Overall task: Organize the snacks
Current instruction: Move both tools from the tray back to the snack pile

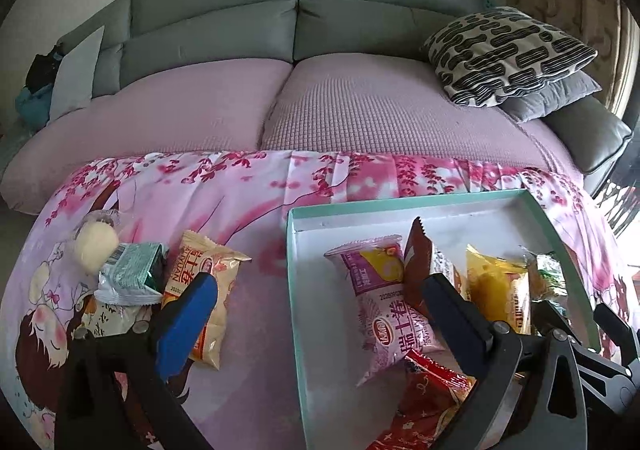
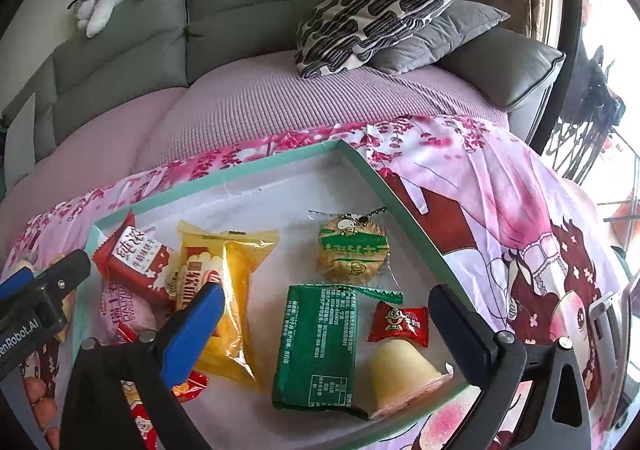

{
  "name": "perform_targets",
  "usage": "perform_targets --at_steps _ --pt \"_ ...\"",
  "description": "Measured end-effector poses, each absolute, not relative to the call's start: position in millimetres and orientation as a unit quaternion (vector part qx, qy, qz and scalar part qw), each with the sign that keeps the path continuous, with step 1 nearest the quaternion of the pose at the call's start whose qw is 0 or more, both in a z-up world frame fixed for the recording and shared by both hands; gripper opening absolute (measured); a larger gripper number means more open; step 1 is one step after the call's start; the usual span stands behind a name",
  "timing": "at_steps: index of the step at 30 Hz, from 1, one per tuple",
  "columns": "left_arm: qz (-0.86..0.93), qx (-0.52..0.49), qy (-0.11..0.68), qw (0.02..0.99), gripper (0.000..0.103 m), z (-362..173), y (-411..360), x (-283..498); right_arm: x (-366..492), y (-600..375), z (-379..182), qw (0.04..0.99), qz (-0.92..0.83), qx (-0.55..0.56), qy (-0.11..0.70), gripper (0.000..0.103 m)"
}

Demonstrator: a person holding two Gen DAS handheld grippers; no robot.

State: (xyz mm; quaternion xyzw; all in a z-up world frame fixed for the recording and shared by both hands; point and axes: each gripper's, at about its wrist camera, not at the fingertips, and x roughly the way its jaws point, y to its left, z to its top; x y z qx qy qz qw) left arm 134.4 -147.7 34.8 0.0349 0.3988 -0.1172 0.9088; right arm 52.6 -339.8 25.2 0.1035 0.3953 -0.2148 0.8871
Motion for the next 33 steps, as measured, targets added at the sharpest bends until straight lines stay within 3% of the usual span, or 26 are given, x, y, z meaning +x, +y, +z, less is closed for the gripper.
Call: perform_targets --at_steps 17,33 --pt "-0.003 0.02 0.391 0.92 0.103 52.8 -36.6 139.9 68.8 -279.3 51.7 0.908 -0.181 0.077 0.37 0.103" --pt "0.092 -0.041 0.397 0.912 0.103 54.2 83.6 136.5 99.8 -173.3 43.0 0.922 -0.073 0.039 0.379 0.103"
